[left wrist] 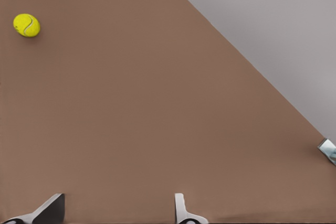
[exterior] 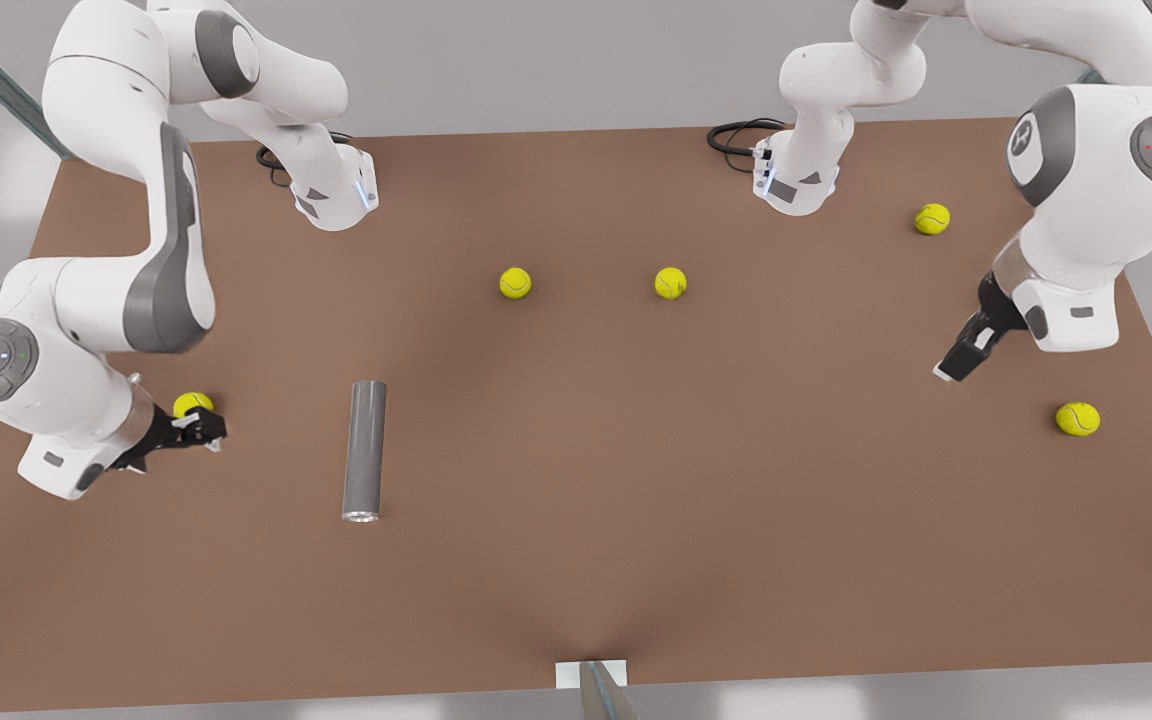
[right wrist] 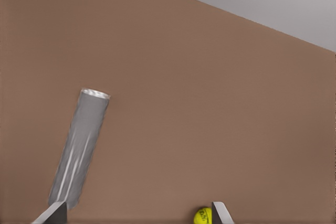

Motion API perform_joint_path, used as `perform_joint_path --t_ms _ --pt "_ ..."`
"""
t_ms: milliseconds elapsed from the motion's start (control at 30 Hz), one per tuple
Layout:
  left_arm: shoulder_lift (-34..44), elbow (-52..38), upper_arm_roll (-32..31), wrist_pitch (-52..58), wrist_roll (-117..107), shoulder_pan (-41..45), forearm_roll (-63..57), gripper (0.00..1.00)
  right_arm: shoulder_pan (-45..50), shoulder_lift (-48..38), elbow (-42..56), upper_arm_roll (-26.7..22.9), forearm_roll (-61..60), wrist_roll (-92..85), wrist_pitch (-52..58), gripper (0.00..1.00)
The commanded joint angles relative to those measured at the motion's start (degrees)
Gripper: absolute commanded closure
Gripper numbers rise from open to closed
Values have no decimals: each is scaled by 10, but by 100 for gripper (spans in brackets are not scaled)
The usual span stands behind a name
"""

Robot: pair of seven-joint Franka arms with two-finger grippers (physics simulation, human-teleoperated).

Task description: Put the tennis tube upright

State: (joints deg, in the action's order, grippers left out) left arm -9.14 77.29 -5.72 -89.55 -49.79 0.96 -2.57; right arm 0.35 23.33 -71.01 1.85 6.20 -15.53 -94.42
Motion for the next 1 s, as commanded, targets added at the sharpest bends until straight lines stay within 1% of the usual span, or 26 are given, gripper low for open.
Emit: perform_joint_path --t_ms 0,67,100,133,167,200,267,333,367,400,433,467,567,633,667,733,800,867,933,967 --pt "0 -2 4 58 450 11 10 0 0 -5 1 0 -1 -19 6 0" --pt "3 -2 4 74 445 8 15 0 -1 -7 0 0 -3 -21 14 0" --pt "3 -1 4 77 444 12 11 0 -6 -19 -7 -2 -47 -17 40 0" --pt "-1 2 4 76 448 6 13 0 -4 -38 -25 1 -50 -15 49 0" --pt "-11 -1 7 68 450 1 13 0 -3 -76 -68 20 -50 13 54 0" --pt "-17 1 8 59 450 0 13 0 -2 -105 -100 48 -50 41 54 0" --pt "-18 4 7 57 447 0 15 0 -2 -119 -100 147 -50 171 102 0" --pt "-28 4 7 76 451 0 16 0 -1 -95 -98 197 -64 246 90 0" --pt "-24 -3 4 123 449 -3 16 0 6 -85 -95 214 -74 305 68 0" --pt "-13 -4 0 141 446 4 16 0 37 -83 -95 215 -71 358 47 0" --pt "-4 -8 -15 181 444 8 15 0 68 -71 -90 215 -66 416 32 0" --pt "10 -12 -38 206 443 4 16 0 69 -64 -90 215 -72 418 35 0" --pt "19 -10 -39 160 444 6 19 0 94 -55 -98 217 -73 423 56 0" --pt "18 -7 -36 152 444 -1 18 0 98 -41 -105 217 -68 425 55 0" --pt "16 -5 -32 143 444 -3 17 0 91 -42 -120 217 -65 465 49 0" --pt "13 -8 -30 153 444 -2 17 0 91 -38 -138 215 -61 471 41 0" --pt "14 -11 -31 152 443 -5 18 0 81 -38 -169 215 -55 472 26 0" --pt "12 -9 -32 150 445 3 17 0 69 -68 -236 216 -56 530 -32 0" --pt "11 -11 -35 155 444 4 18 0 68 -67 -242 216 -54 468 -41 0" --pt "11 -10 -40 158 444 12 17 0 55 -66 -242 216 -52 366 -52 0"
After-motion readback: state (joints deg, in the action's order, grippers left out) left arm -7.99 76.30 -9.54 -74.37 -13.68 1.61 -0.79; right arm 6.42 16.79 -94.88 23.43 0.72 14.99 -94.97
